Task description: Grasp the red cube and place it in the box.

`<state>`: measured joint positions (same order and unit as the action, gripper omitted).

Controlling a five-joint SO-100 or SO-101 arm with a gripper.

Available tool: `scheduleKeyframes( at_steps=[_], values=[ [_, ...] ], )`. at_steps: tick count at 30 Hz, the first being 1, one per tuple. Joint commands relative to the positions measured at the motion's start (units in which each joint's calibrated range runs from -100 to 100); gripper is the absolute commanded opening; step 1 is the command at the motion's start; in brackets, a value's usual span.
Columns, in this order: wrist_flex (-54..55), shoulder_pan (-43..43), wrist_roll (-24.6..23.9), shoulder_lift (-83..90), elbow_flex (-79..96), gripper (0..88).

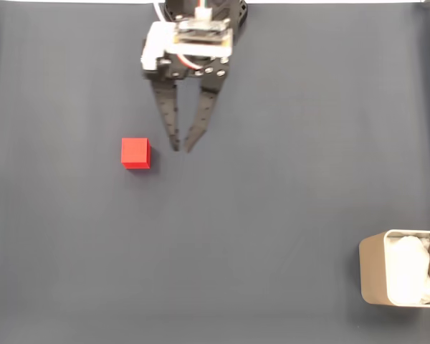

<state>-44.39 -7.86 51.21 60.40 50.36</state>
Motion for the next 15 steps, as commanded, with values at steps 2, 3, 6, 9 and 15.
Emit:
scheduleKeyframes(
  at_steps=[2,3,6,9,15],
  values=[
    [-2.8,-4.6,-0.5,-3.3,-7.7,0.0],
    [-3.6,-5.5,-0.5,-4.0,-8.8,0.0],
    [-6.6,-8.6,-0.9,-6.4,-12.5,0.0],
    [-10.1,-11.9,-1.3,-8.9,-16.2,0.0],
    [-15.6,-18.2,-2.2,-11.1,-20.1,0.2]
  ],
)
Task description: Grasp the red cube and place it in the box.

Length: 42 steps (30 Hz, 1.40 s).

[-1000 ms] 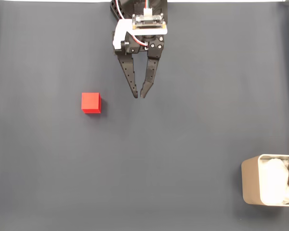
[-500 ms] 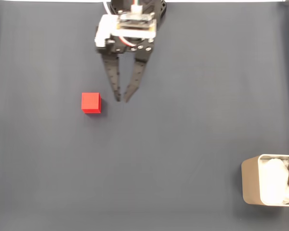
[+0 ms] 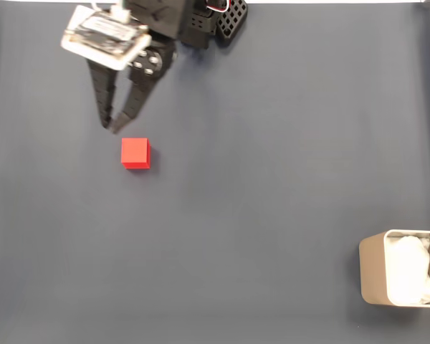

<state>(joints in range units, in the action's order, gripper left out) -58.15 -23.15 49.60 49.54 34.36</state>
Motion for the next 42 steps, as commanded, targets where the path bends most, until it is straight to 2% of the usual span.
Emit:
scheduleKeyframes(
  at_steps=[1,8,15,24,31,42],
  values=[
    [-2.5,-3.9,-0.7,-0.3,-4.2,0.3],
    [-6.6,-9.4,-0.9,1.0,-2.9,4.5],
    [-7.8,-11.9,0.1,3.7,1.3,17.6],
    [-7.4,-11.7,1.9,7.0,7.2,29.2],
    [-3.2,-10.9,3.5,9.6,13.9,36.4],
    [9.4,-9.5,6.0,10.9,26.6,41.1]
  ],
)
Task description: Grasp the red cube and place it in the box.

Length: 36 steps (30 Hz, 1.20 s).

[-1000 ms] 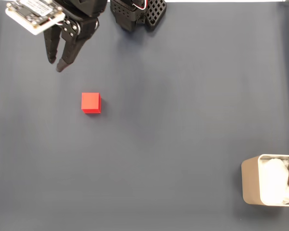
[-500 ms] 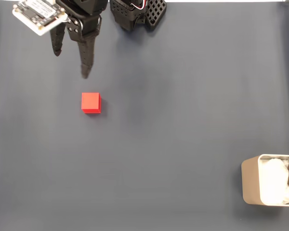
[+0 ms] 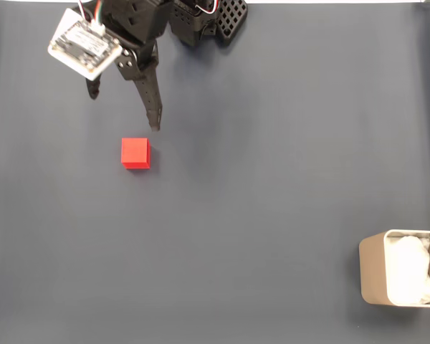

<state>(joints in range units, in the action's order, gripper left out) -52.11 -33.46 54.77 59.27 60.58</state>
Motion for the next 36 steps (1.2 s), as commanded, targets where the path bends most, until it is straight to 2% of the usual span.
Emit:
scheduleKeyframes(
  at_steps=[1,16,36],
  values=[
    [3.7,1.0,0.9,1.1,1.1,41.7],
    [11.8,3.4,1.8,0.8,12.1,44.1],
    [24.1,3.2,-0.2,-14.6,12.2,48.6]
  ],
)
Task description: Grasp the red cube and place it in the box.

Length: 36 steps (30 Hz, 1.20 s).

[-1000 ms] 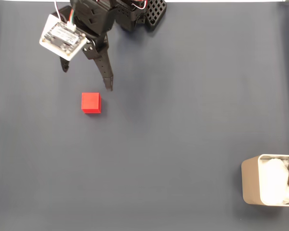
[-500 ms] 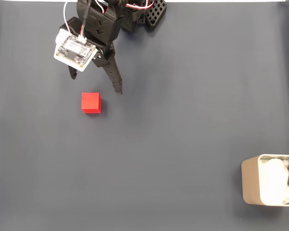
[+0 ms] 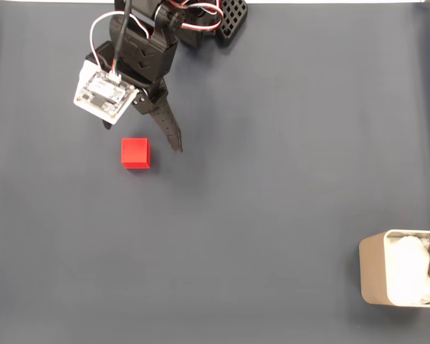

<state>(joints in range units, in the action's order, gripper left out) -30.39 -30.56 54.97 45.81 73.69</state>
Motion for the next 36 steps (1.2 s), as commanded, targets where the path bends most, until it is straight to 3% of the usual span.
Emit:
scheduleKeyframes(
  at_steps=[1,36],
  values=[
    [2.8,0.4,-0.4,-1.8,-1.0,48.7],
    [13.0,4.7,-1.8,-18.4,-7.3,49.6]
  ],
)
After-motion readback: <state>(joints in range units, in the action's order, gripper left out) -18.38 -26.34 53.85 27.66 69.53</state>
